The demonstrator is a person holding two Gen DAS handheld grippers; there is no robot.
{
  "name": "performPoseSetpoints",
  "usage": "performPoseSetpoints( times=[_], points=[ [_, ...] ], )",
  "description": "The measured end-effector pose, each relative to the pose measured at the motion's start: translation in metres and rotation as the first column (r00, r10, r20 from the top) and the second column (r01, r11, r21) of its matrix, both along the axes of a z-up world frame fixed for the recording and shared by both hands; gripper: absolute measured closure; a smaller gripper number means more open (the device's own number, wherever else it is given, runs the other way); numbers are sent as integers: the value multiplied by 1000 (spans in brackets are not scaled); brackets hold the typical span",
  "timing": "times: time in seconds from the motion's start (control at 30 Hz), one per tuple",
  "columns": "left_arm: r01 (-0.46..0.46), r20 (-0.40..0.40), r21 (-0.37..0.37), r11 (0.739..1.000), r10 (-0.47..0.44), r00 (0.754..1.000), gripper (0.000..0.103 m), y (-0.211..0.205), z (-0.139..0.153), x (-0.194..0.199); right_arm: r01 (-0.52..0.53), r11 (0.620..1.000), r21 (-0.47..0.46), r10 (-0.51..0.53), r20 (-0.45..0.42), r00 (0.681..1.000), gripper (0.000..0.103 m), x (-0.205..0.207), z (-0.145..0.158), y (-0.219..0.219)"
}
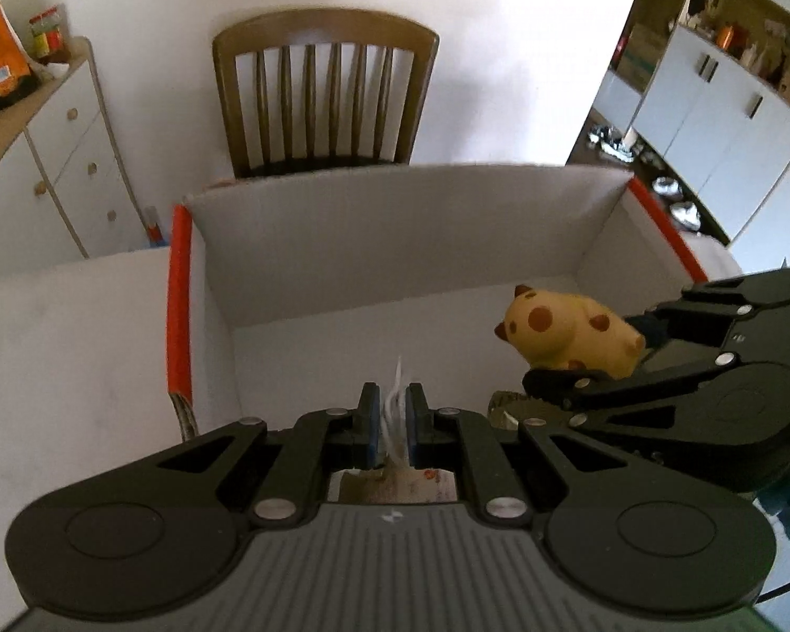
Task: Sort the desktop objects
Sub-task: 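Lower the hamster toy and cable into the box and open both grippers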
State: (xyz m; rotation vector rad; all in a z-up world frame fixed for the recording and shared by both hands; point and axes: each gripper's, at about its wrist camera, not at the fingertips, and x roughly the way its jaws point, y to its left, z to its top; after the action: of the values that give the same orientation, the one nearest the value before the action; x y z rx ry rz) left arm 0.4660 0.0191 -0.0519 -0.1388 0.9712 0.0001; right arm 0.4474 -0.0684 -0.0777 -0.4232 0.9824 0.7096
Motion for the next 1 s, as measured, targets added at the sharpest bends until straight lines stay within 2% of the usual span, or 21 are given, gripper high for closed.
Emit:
performPoseSetpoints(
  times=[0.17,0.47,0.67,1.0],
  points=[
    [-10,-31,5,1000,10,999,94,1,-7,-1,-2,1000,-4,2,-9,1000,54,-3,-1,1],
    [-24,-21,13,1000,24,999,94,-1,0,-8,6,1000,16,-6,-10,1000,51,-2,7,-2],
    [-11,8,11,1000,11,1000,94,-1,16,-15,18,999,49,-18,6,1000,48,-4,25,-11],
    [4,66,10,1000,-5,998,94,-9,51,-34,-19,996,84,16,43,999,48,-21,59,-31]
  ],
)
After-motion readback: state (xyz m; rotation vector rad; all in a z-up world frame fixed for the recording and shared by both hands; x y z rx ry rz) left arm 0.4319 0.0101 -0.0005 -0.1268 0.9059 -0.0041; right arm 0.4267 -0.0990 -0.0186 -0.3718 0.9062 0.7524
